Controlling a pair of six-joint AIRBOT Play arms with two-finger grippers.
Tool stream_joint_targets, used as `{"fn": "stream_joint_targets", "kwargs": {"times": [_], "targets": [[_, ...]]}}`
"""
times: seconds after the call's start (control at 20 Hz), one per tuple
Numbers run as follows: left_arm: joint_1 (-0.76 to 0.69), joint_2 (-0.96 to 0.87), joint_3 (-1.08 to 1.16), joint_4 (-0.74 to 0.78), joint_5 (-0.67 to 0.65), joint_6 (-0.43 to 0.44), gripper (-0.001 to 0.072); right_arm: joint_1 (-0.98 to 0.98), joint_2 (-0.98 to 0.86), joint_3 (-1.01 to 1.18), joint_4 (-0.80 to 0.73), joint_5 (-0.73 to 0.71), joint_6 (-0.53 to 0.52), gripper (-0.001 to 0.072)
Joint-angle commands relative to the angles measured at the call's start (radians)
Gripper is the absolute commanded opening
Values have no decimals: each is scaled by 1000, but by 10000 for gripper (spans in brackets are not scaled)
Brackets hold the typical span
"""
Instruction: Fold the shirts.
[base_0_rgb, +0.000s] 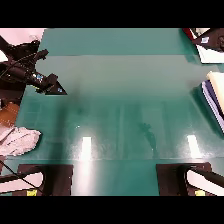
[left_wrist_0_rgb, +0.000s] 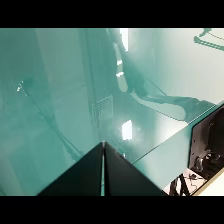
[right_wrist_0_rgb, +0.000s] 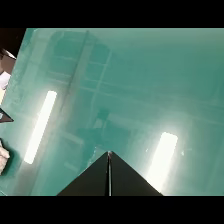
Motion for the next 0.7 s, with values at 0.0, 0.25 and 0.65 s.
{"fn": "stream_joint_targets", "kwargs": {"times": [0.0, 0.25, 0.65], "targets": [[0, 0, 0, 0, 0, 0, 26, 1, 1, 0, 0, 0, 0, 12], [0, 0, 0, 0, 0, 0, 26, 1, 1, 0, 0, 11, 0, 12], [0, 0, 0, 0, 43, 3, 26, 1, 1, 0, 0, 27, 0, 13]]}}
